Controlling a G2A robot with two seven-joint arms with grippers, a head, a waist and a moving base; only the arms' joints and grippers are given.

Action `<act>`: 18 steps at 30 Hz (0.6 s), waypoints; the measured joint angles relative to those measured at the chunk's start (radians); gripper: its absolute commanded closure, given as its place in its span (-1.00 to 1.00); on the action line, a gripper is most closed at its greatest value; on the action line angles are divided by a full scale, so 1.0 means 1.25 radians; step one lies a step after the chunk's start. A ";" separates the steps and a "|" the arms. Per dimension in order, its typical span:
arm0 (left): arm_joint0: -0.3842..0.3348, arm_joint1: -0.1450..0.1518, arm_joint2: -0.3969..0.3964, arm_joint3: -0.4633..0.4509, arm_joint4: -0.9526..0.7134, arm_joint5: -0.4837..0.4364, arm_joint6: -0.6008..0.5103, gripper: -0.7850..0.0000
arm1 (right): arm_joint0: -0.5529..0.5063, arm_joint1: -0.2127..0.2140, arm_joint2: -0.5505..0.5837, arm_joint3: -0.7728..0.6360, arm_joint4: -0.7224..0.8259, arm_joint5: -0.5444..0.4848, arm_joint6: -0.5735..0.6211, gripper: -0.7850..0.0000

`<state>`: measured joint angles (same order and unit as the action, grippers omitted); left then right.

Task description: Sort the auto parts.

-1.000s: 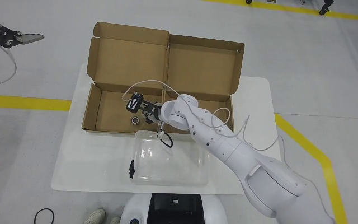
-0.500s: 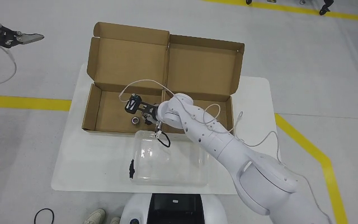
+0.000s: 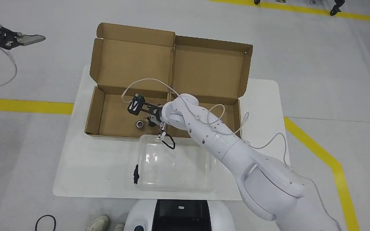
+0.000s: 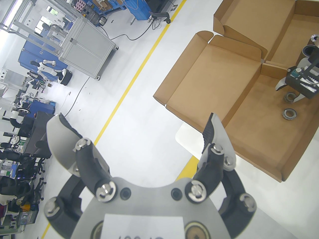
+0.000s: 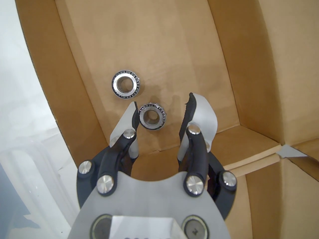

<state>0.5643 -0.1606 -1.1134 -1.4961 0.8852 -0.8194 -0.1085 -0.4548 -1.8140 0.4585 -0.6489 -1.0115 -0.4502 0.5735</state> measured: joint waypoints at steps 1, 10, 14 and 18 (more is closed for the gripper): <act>0.000 0.000 0.000 0.000 0.000 0.000 0.000 -1.00 | -0.001 0.000 0.002 -0.004 -0.002 -0.002 -0.004 0.01; 0.000 0.000 0.000 0.000 0.000 0.000 0.000 -1.00 | -0.030 0.025 0.037 -0.116 -0.041 -0.023 -0.052 -0.18; 0.000 0.000 0.000 0.000 0.000 0.000 0.000 -1.00 | -0.075 0.055 0.075 -0.216 -0.063 -0.035 -0.077 -0.16; 0.000 0.000 0.000 0.000 0.000 0.000 0.000 -1.00 | -0.136 0.090 0.118 -0.326 -0.100 -0.064 -0.100 -0.18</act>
<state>0.5643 -0.1606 -1.1134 -1.4961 0.8852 -0.8194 -0.1085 -0.6245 -1.7020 0.6057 -1.0565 -1.1361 -0.5305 0.4481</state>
